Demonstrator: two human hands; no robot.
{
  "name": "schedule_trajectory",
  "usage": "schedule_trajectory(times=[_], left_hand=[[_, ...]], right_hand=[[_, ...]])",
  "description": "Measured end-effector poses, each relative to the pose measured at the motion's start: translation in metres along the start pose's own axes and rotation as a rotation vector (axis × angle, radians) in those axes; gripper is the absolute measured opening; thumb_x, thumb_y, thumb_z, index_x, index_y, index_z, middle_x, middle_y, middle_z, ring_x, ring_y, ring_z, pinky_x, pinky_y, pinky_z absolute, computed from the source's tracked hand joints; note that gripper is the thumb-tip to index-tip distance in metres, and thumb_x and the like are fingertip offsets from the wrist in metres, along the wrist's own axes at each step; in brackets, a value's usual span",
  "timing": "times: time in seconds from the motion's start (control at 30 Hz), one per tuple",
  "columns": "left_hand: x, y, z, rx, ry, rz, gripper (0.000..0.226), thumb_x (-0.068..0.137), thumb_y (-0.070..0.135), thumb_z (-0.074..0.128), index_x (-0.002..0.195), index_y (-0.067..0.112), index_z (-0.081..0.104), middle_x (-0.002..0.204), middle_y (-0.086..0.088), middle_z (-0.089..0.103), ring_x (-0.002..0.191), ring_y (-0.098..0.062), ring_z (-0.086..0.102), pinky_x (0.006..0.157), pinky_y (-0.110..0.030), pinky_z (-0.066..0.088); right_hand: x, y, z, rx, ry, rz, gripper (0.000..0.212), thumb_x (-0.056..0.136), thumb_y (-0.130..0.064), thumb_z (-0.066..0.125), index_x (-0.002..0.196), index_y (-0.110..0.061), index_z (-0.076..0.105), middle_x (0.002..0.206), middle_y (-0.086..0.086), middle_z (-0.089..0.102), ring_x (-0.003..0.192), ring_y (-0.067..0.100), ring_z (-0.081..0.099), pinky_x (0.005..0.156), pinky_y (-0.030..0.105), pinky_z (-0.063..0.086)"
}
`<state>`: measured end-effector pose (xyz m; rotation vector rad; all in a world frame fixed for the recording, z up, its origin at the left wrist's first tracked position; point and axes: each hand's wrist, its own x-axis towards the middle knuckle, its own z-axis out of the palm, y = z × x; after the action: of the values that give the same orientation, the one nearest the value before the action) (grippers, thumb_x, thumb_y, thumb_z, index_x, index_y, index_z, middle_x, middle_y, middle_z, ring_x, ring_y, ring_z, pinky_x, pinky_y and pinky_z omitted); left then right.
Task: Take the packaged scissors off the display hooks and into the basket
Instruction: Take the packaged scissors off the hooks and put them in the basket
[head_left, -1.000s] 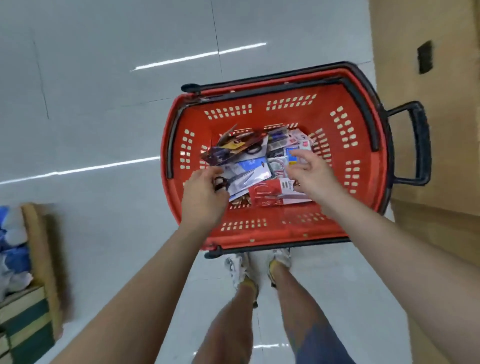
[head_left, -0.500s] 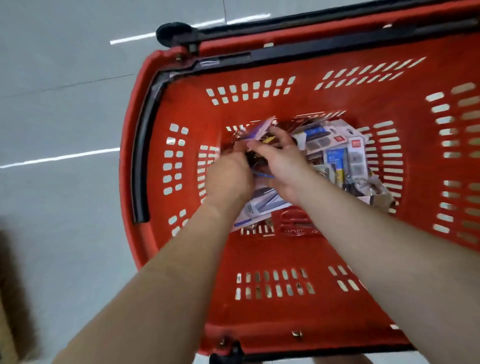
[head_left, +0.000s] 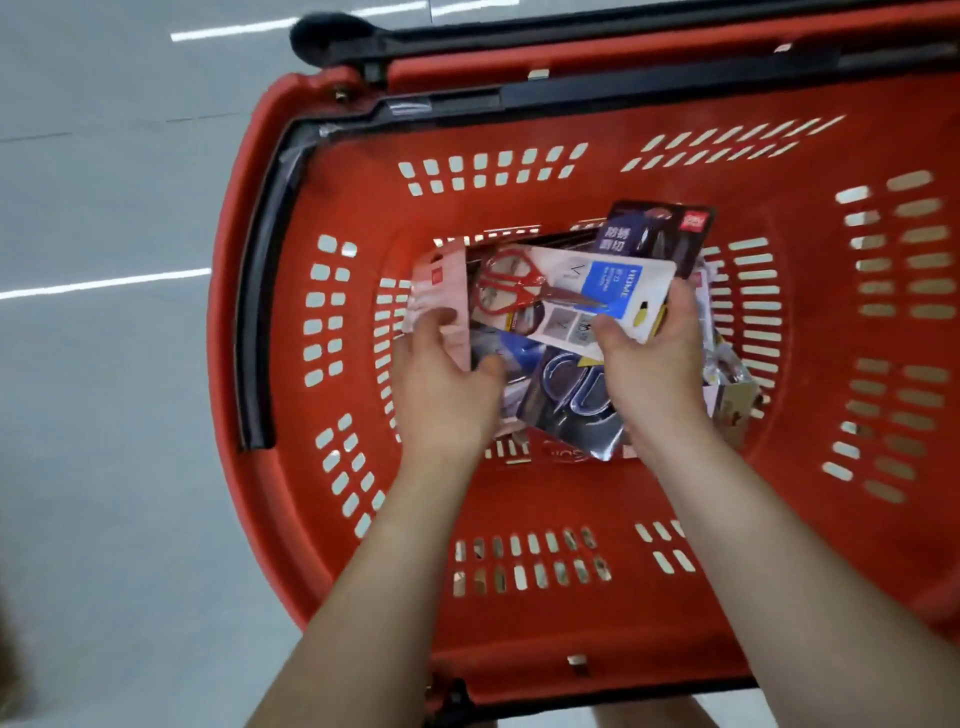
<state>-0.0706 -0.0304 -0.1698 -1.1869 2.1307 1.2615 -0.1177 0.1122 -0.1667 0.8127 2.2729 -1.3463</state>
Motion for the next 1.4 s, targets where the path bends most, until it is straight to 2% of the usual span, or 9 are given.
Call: schedule_trajectory(times=[0.2, 0.3, 0.47, 0.6, 0.73, 0.97, 1.07, 1.27, 1.4], left_hand=[[0.034, -0.033, 0.031, 0.509, -0.158, -0.176, 0.074, 0.079, 0.014, 0.072, 0.140, 0.013, 0.031, 0.132, -0.020, 0.054, 0.121, -0.040, 0.054, 0.095, -0.045, 0.048], [0.027, -0.023, 0.018, 0.531, -0.044, -0.088, 0.054, 0.090, 0.005, 0.051, 0.141, 0.009, 0.036, 0.123, -0.021, 0.063, 0.114, -0.042, 0.059, 0.090, -0.044, 0.046], [-0.051, 0.007, 0.008, 0.528, -0.008, 0.239, 0.065, 0.091, 0.002, 0.047, 0.151, 0.022, 0.032, 0.118, -0.015, 0.066, 0.104, -0.039, 0.063, 0.078, -0.039, 0.044], [-0.079, 0.007, 0.040, 0.539, -0.349, 0.461, 0.084, 0.084, 0.007, 0.049, 0.158, 0.023, 0.013, 0.156, -0.013, 0.034, 0.135, -0.038, 0.041, 0.109, -0.047, 0.038], [-0.065, 0.012, 0.035, 0.182, -0.727, 0.344, 0.085, 0.078, 0.017, 0.055, 0.155, 0.035, 0.023, 0.163, 0.001, 0.023, 0.150, -0.019, 0.020, 0.118, -0.027, 0.025], [0.019, -0.016, 0.044, 0.790, -0.353, 0.235, 0.098, 0.079, 0.034, 0.077, 0.155, 0.022, 0.016, 0.157, -0.010, 0.029, 0.145, -0.032, 0.027, 0.117, -0.059, 0.023], [0.029, -0.015, 0.041, 0.883, -0.270, 0.324, 0.051, 0.076, 0.035, 0.075, 0.120, 0.022, 0.052, 0.118, -0.007, 0.055, 0.120, -0.032, 0.051, 0.101, -0.050, 0.037], [0.000, 0.002, 0.002, 0.516, -0.248, 0.263, 0.026, 0.076, 0.023, 0.083, 0.090, 0.022, 0.060, 0.076, 0.008, 0.064, 0.080, -0.019, 0.066, 0.061, -0.025, 0.043], [-0.028, 0.021, -0.037, 0.139, -0.108, 0.210, 0.030, 0.074, 0.017, 0.085, 0.093, 0.033, 0.069, 0.086, 0.019, 0.072, 0.090, -0.009, 0.071, 0.085, -0.030, 0.055]], right_hand=[[-0.013, 0.010, -0.039, -0.226, -0.111, -0.162, 0.077, 0.091, 0.001, 0.060, 0.142, -0.049, 0.032, 0.133, -0.015, 0.057, 0.092, -0.016, 0.060, 0.066, 0.002, 0.045], [-0.015, 0.016, -0.042, -0.232, 0.036, -0.198, 0.043, 0.089, 0.000, 0.056, 0.114, -0.033, 0.069, 0.123, -0.003, 0.063, 0.111, 0.006, 0.059, 0.095, 0.019, 0.047], [-0.025, 0.001, -0.040, 0.021, 0.139, -0.058, 0.034, 0.089, -0.001, 0.053, 0.094, -0.027, 0.074, 0.086, -0.003, 0.066, 0.065, 0.001, 0.056, 0.064, 0.017, 0.045], [-0.041, -0.007, -0.039, 0.162, -0.102, -0.022, 0.026, 0.082, -0.049, 0.064, 0.079, -0.026, 0.075, 0.092, -0.004, 0.076, 0.092, 0.013, 0.071, 0.083, 0.027, 0.055], [-0.032, 0.008, -0.056, -0.185, 0.095, -0.086, 0.032, 0.074, -0.036, 0.066, 0.103, -0.026, 0.072, 0.109, 0.006, 0.066, 0.097, 0.019, 0.068, 0.087, 0.043, 0.057], [-0.035, 0.010, -0.085, -0.153, 0.152, -0.127, 0.028, 0.089, -0.012, 0.067, 0.116, -0.021, 0.069, 0.119, 0.003, 0.062, 0.108, 0.012, 0.064, 0.083, 0.022, 0.058], [-0.038, 0.007, -0.098, -0.161, 0.219, -0.172, 0.025, 0.087, -0.015, 0.068, 0.110, -0.022, 0.070, 0.112, 0.007, 0.067, 0.103, 0.016, 0.066, 0.088, 0.030, 0.057], [-0.053, -0.019, -0.118, -0.048, 0.321, -0.226, 0.021, 0.084, -0.017, 0.068, 0.102, -0.029, 0.069, 0.105, 0.003, 0.071, 0.099, 0.020, 0.068, 0.090, 0.036, 0.056], [-0.074, -0.040, -0.145, -0.064, 0.387, -0.232, 0.014, 0.084, -0.021, 0.067, 0.093, -0.033, 0.067, 0.099, -0.003, 0.072, 0.096, 0.020, 0.069, 0.087, 0.041, 0.056]])
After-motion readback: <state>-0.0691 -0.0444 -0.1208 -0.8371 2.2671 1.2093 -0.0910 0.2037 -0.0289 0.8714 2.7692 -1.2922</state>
